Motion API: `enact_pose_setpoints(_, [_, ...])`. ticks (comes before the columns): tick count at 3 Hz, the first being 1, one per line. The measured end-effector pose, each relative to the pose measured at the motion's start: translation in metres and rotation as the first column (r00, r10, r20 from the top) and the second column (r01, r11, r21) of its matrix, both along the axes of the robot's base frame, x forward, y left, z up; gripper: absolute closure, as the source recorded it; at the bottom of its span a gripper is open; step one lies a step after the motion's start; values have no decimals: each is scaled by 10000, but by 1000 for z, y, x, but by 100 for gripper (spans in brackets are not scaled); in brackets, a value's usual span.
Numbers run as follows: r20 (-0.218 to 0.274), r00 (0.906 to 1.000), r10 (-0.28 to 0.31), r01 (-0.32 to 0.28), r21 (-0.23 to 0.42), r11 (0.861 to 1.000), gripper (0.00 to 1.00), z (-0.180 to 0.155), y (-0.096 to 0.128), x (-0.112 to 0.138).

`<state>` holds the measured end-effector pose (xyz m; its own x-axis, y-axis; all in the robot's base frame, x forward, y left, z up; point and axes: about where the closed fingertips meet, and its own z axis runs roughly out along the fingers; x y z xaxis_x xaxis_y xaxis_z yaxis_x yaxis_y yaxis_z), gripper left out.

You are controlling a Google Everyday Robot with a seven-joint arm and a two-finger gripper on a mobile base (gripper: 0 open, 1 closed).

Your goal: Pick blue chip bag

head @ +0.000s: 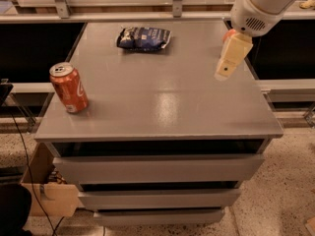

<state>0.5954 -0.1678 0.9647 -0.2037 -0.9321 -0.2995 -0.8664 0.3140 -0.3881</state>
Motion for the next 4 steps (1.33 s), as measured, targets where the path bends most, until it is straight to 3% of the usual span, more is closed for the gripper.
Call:
enact_pose_setpoints(1, [225, 9997, -20, 17, 138, 9999, 0, 0, 6, 9])
enact_pose_setpoints(4, [1732, 9848, -119, 34, 490, 9988, 0, 11, 33, 101])
